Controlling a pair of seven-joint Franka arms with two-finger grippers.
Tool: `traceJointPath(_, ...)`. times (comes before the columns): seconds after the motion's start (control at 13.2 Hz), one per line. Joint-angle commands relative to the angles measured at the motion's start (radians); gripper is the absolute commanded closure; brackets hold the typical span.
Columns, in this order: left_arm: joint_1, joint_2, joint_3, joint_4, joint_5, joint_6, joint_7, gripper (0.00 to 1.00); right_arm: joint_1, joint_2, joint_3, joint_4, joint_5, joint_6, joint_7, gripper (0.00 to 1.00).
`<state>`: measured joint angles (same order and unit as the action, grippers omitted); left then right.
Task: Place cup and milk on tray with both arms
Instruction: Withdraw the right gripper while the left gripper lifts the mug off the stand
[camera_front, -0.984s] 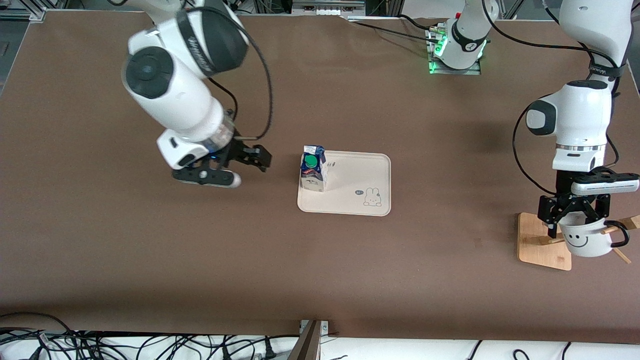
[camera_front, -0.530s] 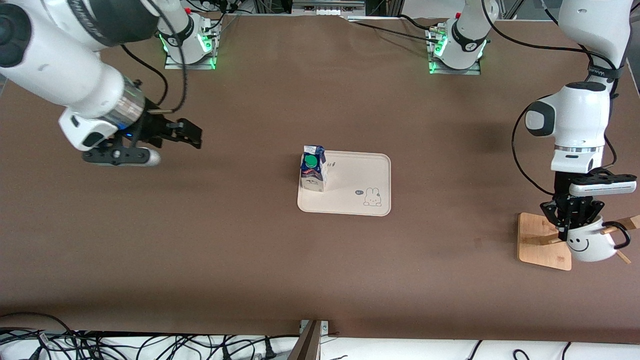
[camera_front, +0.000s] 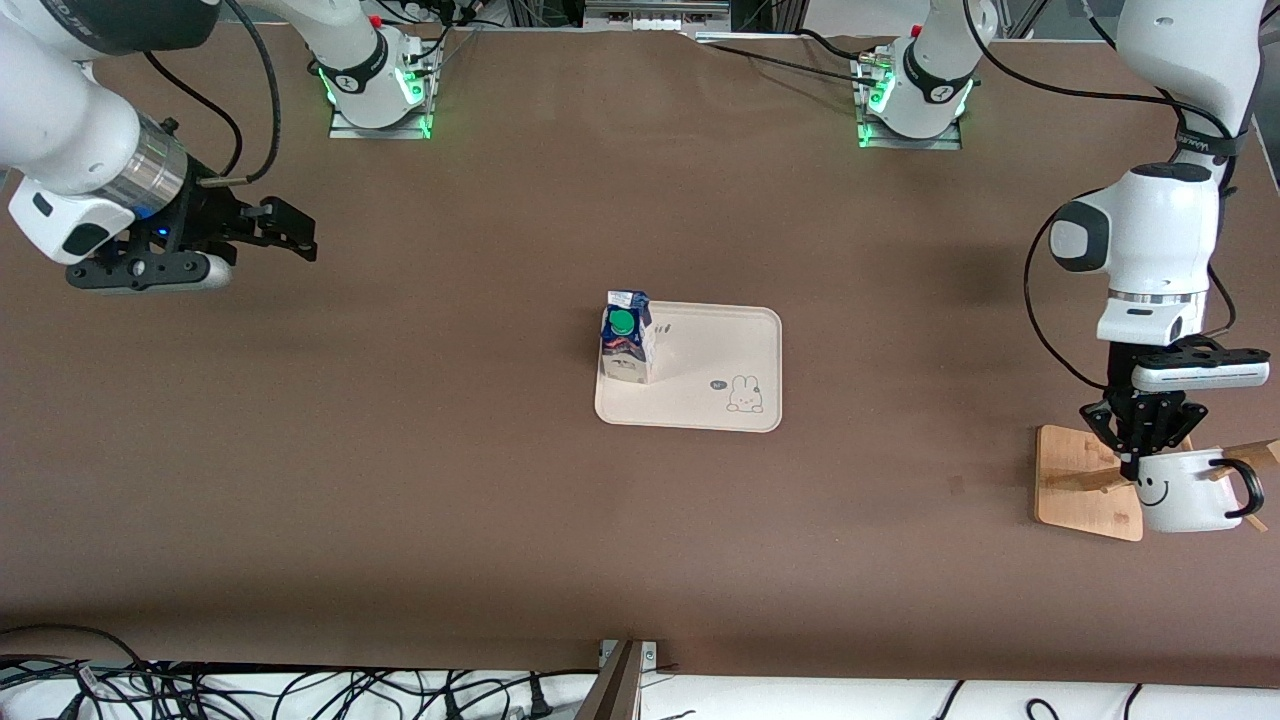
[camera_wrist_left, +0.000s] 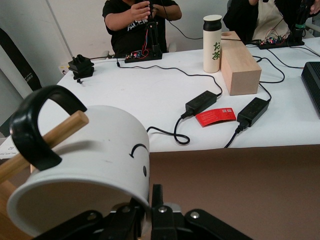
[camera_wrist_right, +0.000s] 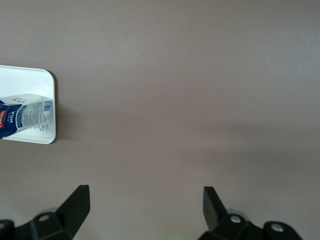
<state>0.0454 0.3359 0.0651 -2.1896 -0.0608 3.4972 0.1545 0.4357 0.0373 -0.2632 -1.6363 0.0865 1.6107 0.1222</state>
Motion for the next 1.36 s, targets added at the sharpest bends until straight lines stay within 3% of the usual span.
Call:
traceJointPath(0.0, -0.002, -0.003, -0.002, -0.002, -0.025, 0.002, 0.031, 1.00, -0.211, -0.076, 0.180, -0.086, -0.016, 0.037, -0.076, 0.00)
traceJointPath(0.15, -0.002, -0.012, -0.010, -0.016, -0.027, 0.000, 0.025, 1.00, -0.372, -0.079, 0.295, -0.089, -0.016, 0.035, -0.146, 0.00)
traceJointPath(0.23, -0.004, -0.027, -0.013, -0.027, -0.027, 0.000, 0.025, 1.00, -0.418, -0.082, 0.320, -0.089, -0.016, 0.034, -0.182, 0.00)
traceJointPath(0.61, -0.015, -0.089, -0.021, -0.067, -0.027, -0.006, 0.030, 1.00, -0.419, -0.080, 0.306, -0.073, -0.044, 0.035, -0.202, 0.00)
traceJointPath(1.29, -0.015, -0.132, -0.119, -0.111, -0.033, -0.052, 0.030, 1.00, -0.428, -0.053, 0.305, 0.010, -0.048, 0.029, -0.139, 0.00)
